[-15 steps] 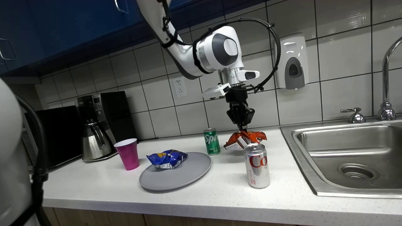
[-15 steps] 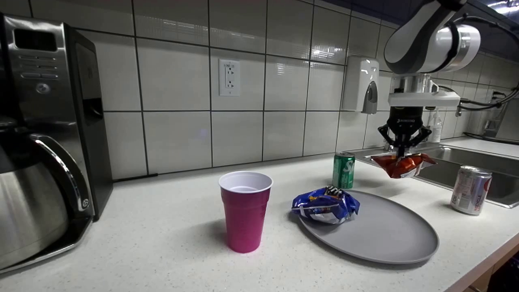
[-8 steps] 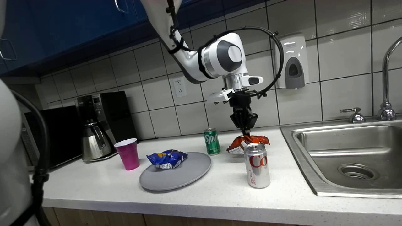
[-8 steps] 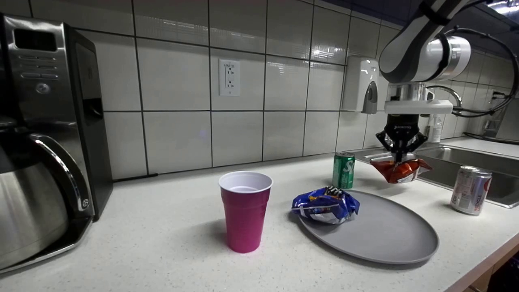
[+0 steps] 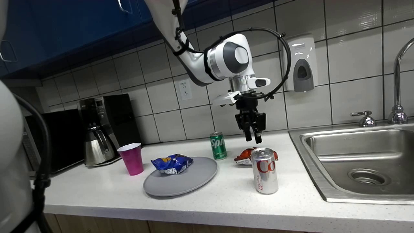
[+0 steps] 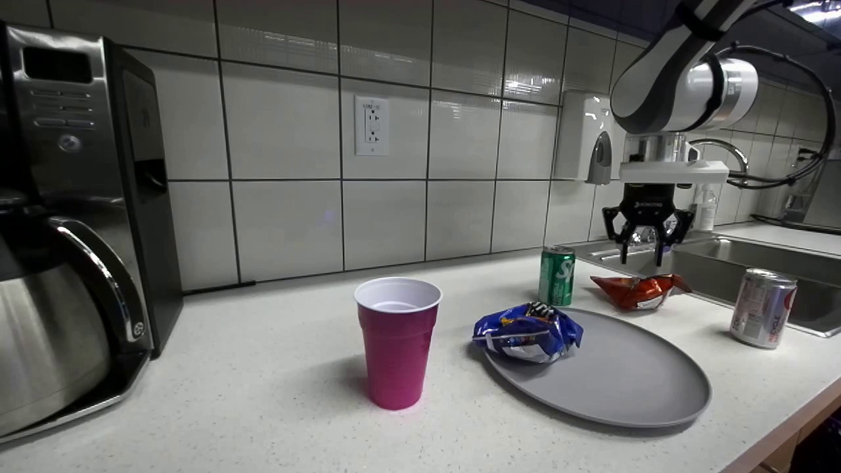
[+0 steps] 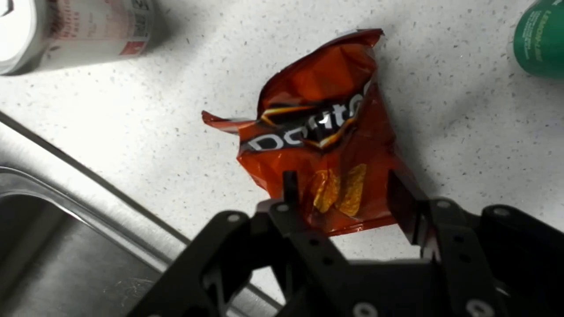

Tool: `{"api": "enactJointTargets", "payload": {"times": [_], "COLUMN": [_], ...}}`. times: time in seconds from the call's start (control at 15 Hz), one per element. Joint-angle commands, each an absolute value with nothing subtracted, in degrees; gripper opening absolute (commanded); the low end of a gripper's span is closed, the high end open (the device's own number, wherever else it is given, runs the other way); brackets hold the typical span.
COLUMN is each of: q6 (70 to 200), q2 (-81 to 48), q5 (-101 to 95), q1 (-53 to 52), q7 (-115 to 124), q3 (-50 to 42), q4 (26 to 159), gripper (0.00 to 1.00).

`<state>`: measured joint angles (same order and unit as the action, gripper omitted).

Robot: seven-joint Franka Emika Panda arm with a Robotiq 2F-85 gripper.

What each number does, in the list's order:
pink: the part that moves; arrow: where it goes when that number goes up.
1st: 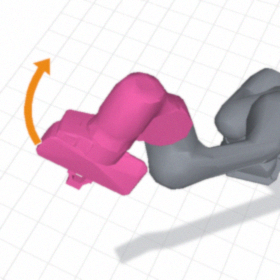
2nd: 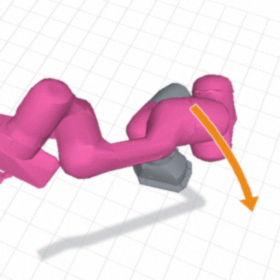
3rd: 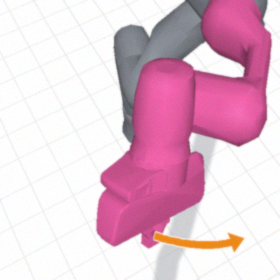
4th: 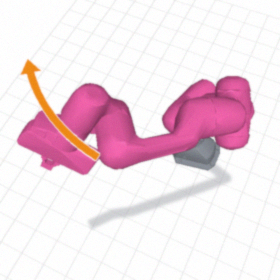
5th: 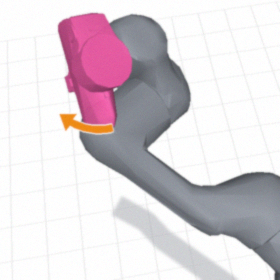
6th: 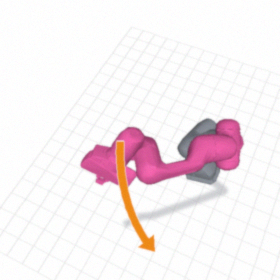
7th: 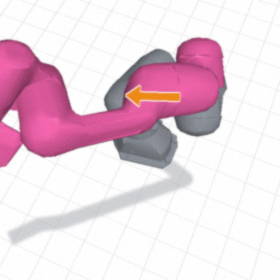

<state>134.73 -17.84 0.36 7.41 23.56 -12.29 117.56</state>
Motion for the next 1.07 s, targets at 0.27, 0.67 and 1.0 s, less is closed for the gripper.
{"api": "enactJointTargets", "payload": {"times": [0.27,0.67,1.0], "q6": [135.5,135.6,135.3], "q2": [-9.7,-1.6,4.6], "q5": [-0.5,-1.8,-1.4], "q1": [4.6,2.3,1.5], "q7": [24.6,25.7,26.3], "q3": [-11.3,-9.0,-5.4], "q4": [123.4,130.1,135.8], "gripper": [1.0,1.0,1.0]}}
